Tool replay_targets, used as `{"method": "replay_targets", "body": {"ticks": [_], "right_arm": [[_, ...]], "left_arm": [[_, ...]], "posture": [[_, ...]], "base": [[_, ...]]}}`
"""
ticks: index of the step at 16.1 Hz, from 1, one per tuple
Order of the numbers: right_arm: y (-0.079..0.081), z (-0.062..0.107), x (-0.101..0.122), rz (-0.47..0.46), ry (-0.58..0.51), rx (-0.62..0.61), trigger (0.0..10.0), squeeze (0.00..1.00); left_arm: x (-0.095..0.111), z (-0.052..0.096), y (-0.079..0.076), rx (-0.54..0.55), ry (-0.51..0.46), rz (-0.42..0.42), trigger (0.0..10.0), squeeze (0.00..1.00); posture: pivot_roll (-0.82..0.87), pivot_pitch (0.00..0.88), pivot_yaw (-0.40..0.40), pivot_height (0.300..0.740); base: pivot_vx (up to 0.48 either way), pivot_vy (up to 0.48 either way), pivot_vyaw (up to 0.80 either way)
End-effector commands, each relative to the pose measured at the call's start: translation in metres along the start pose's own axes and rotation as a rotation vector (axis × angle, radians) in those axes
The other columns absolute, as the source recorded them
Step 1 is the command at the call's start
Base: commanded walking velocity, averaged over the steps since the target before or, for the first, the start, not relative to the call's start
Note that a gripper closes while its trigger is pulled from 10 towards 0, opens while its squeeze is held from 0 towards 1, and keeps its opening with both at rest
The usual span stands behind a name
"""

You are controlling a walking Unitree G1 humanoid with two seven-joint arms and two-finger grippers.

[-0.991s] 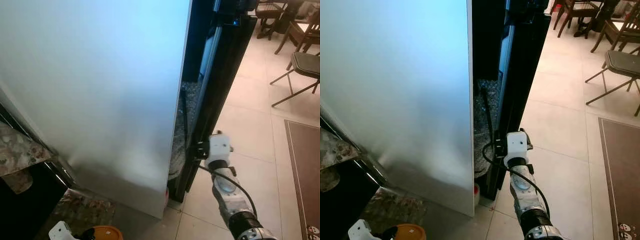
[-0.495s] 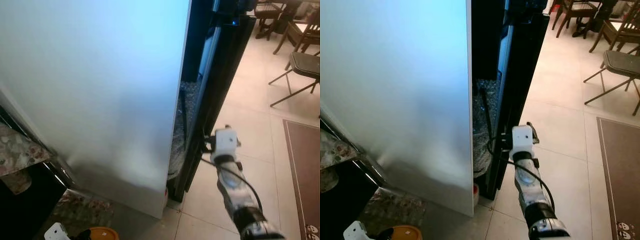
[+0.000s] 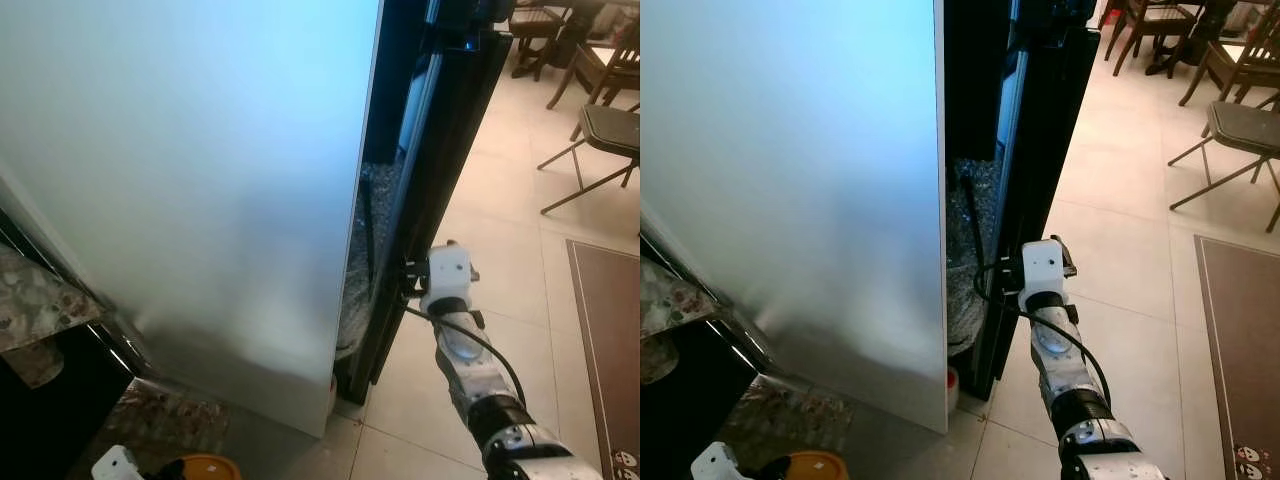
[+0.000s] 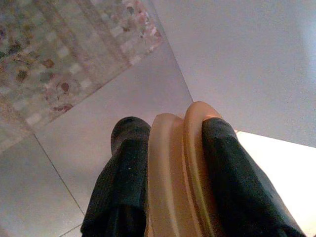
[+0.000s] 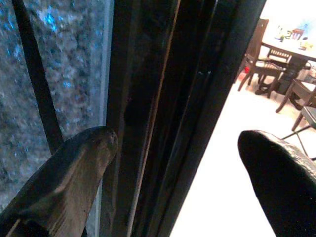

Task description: Restocking fridge

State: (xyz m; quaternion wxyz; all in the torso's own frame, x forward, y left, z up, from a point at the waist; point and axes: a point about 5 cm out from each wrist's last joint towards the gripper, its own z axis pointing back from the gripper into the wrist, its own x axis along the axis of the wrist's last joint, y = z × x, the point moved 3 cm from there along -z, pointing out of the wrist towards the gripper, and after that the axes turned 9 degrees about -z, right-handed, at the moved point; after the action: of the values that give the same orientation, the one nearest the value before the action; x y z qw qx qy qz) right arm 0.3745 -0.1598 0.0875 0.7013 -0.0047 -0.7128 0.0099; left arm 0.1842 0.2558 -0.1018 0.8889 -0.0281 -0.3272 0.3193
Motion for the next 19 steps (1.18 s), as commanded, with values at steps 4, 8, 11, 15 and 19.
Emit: {"method": "replay_targets", "body": {"ticks": [4,8,11,15,19], "right_arm": [[0.004,-0.006,0.006,-0.013,-0.006,0.024,10.0,0.0],[0.008,-0.012,0.013,-0.025,-0.017,0.051,10.0,0.0],[0.011,-0.017,0.02,-0.025,-0.026,0.054,10.0,0.0],[0.007,-0.021,0.027,-0.028,-0.052,0.022,10.0,0.0],[-0.003,-0.02,0.027,-0.021,-0.061,-0.027,10.0,0.0]], "left_arm": [[-0.003,0.0,-0.002,0.003,0.009,-0.018,10.0,0.0],[-0.001,0.001,0.003,0.008,0.006,-0.022,10.0,0.0],[0.0,0.001,0.005,0.01,0.004,-0.021,10.0,0.0],[-0.001,0.001,0.004,0.011,0.005,-0.021,10.0,0.0],[-0.001,0.001,0.005,0.013,0.006,-0.02,10.0,0.0]], "posture": [[0.04,0.0,0.029,0.74],[0.04,0.0,0.029,0.74],[0.04,0.0,0.028,0.74],[0.05,0.0,0.029,0.74],[0.05,0.0,0.03,0.74]], "base": [[0.0,0.0,0.0],[0.0,0.0,0.0],[0.0,0.0,0.0],[0.0,0.0,0.0],[0.0,0.0,0.0]]}}
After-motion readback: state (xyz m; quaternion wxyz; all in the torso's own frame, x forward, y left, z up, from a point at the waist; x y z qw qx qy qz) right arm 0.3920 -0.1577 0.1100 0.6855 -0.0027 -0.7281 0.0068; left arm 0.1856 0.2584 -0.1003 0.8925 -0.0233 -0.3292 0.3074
